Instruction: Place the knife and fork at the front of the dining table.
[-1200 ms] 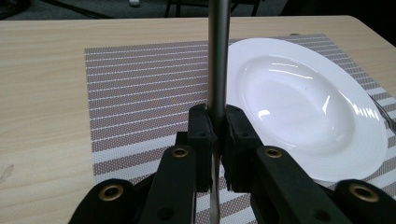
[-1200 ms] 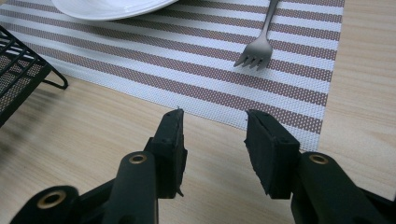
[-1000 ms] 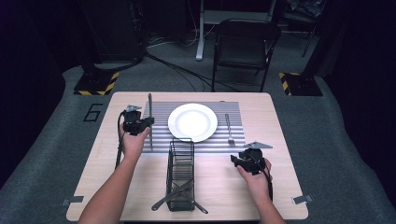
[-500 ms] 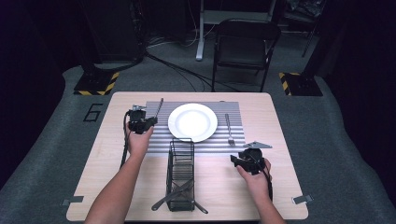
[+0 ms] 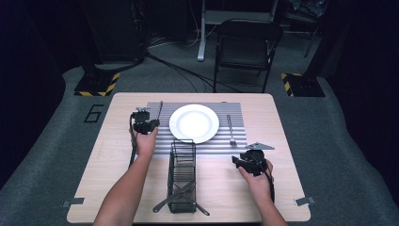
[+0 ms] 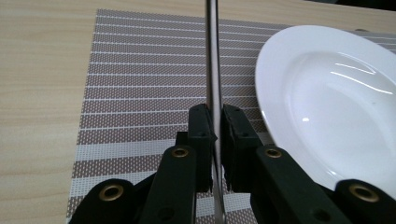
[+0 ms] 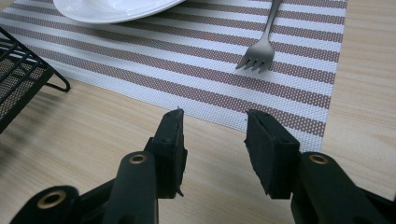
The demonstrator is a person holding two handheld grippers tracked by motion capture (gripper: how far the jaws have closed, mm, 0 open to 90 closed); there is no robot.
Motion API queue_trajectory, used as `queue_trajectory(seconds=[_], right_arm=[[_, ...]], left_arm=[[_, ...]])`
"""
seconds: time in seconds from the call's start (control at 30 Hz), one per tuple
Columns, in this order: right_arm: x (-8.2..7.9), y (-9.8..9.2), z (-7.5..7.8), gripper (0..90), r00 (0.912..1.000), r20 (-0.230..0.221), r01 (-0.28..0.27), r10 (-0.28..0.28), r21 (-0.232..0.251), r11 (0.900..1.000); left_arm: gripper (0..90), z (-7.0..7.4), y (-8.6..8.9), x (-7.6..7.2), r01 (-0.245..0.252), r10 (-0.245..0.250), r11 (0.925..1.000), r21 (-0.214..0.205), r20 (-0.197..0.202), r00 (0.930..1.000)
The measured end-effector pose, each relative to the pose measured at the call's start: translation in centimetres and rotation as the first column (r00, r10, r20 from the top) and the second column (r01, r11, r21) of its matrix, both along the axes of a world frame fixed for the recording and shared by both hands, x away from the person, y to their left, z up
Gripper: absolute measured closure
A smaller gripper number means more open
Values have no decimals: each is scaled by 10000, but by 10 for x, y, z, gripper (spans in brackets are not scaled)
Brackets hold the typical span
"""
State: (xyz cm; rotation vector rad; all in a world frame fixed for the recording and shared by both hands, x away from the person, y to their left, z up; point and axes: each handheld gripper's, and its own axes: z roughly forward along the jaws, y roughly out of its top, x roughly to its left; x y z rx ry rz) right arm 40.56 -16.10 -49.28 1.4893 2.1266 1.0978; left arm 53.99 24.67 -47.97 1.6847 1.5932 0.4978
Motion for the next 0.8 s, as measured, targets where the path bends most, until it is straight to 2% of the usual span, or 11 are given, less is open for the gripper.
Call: queue_trajectory(seconds=[0.2, 0.27, 0.5, 0.57, 0.8], right_arm=[[0, -2, 0, 571, 10000, -13, 54, -54, 40, 10000], [-1, -3, 1, 571, 10000, -13, 62, -62, 42, 10000], [-2, -2, 0, 572, 9999, -48, 96, -96, 101, 9999], [-2, -1, 0, 572, 10000, -6, 13, -13, 70, 10000], [-2, -1, -2, 572, 10000, -81, 53, -52, 141, 9999]], left_arm=[[826, -9, 2, 6, -453, 446, 9986, -265, -265, 9987], [825, -10, 1, 12, -577, 574, 9983, -49, -536, 9969], [825, -12, -4, 20, -848, 838, 9961, -247, -389, 9957], [825, -17, -4, 24, -1036, 1028, 9946, -60, -821, 9913], [826, -27, -9, 31, -1202, 1191, 9927, -36, -1138, 9863]])
